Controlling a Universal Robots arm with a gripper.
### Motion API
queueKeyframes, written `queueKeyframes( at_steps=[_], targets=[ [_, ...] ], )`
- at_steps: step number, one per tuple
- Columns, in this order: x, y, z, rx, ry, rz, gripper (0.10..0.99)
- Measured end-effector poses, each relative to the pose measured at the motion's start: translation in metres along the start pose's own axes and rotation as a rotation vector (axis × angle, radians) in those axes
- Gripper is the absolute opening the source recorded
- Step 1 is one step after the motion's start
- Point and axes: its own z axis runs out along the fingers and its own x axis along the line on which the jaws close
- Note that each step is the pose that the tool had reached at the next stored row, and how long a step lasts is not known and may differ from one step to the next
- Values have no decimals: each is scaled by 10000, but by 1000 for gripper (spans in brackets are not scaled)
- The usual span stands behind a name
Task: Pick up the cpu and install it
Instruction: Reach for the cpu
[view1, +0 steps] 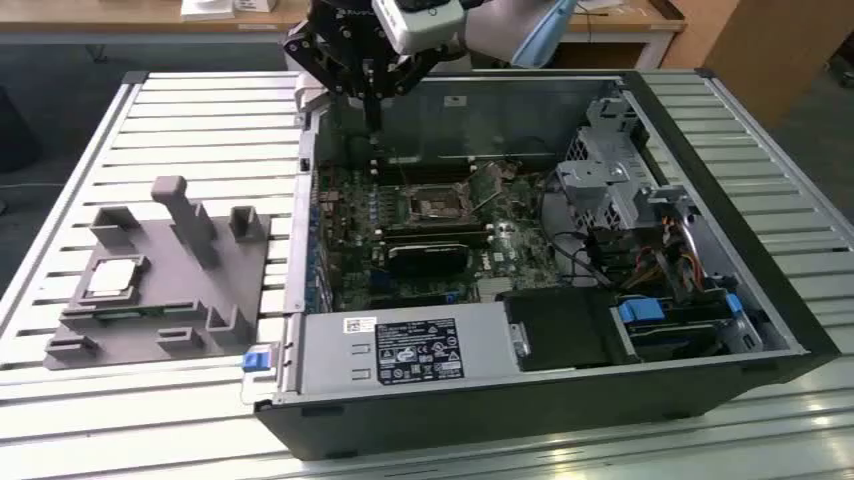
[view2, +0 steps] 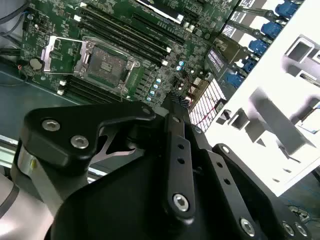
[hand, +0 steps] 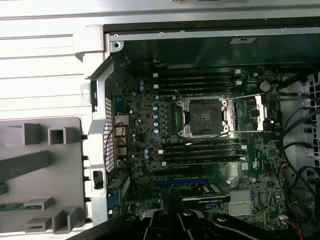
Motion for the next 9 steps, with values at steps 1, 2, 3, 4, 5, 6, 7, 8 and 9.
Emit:
queueKeyframes(
  at_steps=[1, 2, 3, 4, 5, 6, 7, 8, 9],
  targets=[
    [0, 0, 0, 0, 0, 0, 106],
    [0, 0, 0, 0, 0, 0, 106],
    [0, 0, 0, 0, 0, 0, 106],
    [0, 0, 0, 0, 0, 1, 106],
    [0, 0, 0, 0, 0, 0, 106],
    [0, 0, 0, 0, 0, 0, 106],
    [0, 0, 0, 1, 0, 0, 106],
    [1, 0, 0, 0, 0, 0, 106],
    [2, 0, 0, 0, 0, 0, 106]
  ],
)
